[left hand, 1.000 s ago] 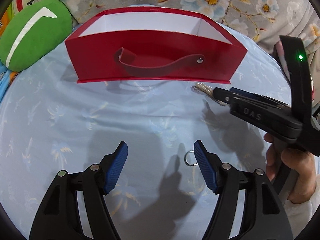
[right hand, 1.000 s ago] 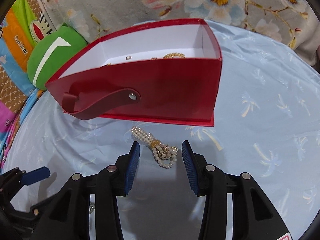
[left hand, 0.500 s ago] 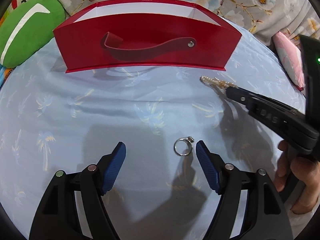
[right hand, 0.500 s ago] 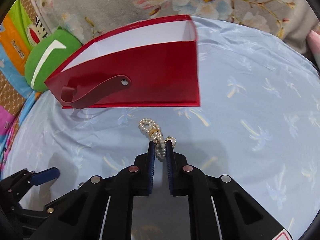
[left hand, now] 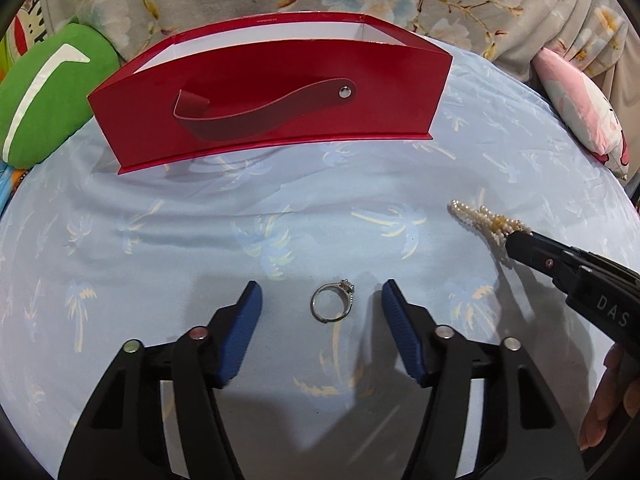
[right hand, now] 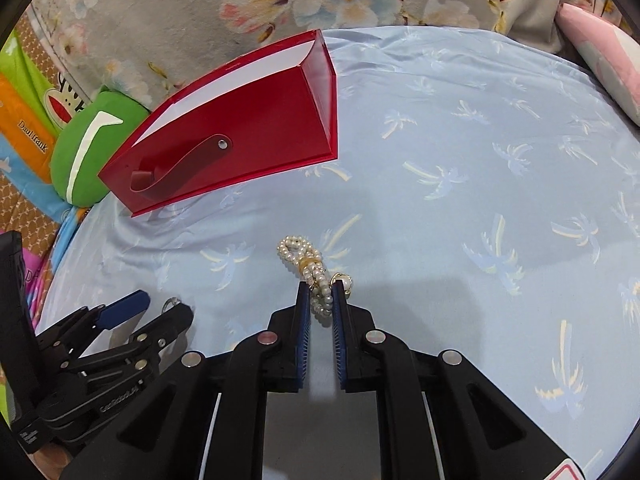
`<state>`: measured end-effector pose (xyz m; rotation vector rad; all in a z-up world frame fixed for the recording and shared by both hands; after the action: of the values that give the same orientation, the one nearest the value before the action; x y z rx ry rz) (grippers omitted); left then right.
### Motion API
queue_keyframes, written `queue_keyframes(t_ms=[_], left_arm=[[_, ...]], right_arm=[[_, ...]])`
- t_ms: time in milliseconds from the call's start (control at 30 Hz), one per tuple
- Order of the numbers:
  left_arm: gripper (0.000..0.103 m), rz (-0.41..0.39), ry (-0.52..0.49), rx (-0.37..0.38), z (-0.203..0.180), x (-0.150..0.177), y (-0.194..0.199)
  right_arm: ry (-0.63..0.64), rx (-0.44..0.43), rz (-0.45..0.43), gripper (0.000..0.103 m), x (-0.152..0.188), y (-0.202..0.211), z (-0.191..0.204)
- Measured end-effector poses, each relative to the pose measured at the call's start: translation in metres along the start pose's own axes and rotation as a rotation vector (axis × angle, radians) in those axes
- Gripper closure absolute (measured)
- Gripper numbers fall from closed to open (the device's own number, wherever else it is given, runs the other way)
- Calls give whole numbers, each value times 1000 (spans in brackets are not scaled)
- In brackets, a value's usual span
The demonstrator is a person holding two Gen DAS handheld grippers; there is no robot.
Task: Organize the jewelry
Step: 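Grasp the pearl strand with the right tool while the left tool grasps the silver ring, then carry the ring with the left tool while the right tool carries the pearls into the box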
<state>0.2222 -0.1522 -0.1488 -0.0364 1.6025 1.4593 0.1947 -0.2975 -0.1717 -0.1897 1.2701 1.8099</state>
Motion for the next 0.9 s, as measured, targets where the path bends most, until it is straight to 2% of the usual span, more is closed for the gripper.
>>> queue_keyframes(t_ms=[133,167,200,233,533,767,900], left_arm=[[70,-14,-2,4,-2,-1,2],[73,-15,2,6,-1,-1,2],[80,-16,7,12,-1,0,2],[83,-15,11,18,0,0,3],[83,-13,68,91,1,4,11],[83,-57,95,78,13,-3,36],[83,-96,103,41,31,-17,57]], right_arm=[[-1,-10,1,93,3,3,1],[-2,-12,0,93,3,3,2],[-2,-14,0,93,3,4,2],[-3,-16,0,93,4,5,3],[2,-39,-16,93,6,17,11],[18,-81,-56,93,-1,39,28],[35,-108,-92,93,-13,55,41]])
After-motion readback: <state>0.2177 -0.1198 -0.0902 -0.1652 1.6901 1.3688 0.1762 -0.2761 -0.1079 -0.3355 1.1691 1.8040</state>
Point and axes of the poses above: each gripper's, at about its wrist camera, not at the fingertips, and y roughly against the way its jaws point, z to its left, x to its underside, the point moved 10 cm from there along -y, roughly the way its jaws point, and after that the axes turned 15 degrees about -y, right-handed, at the moved point
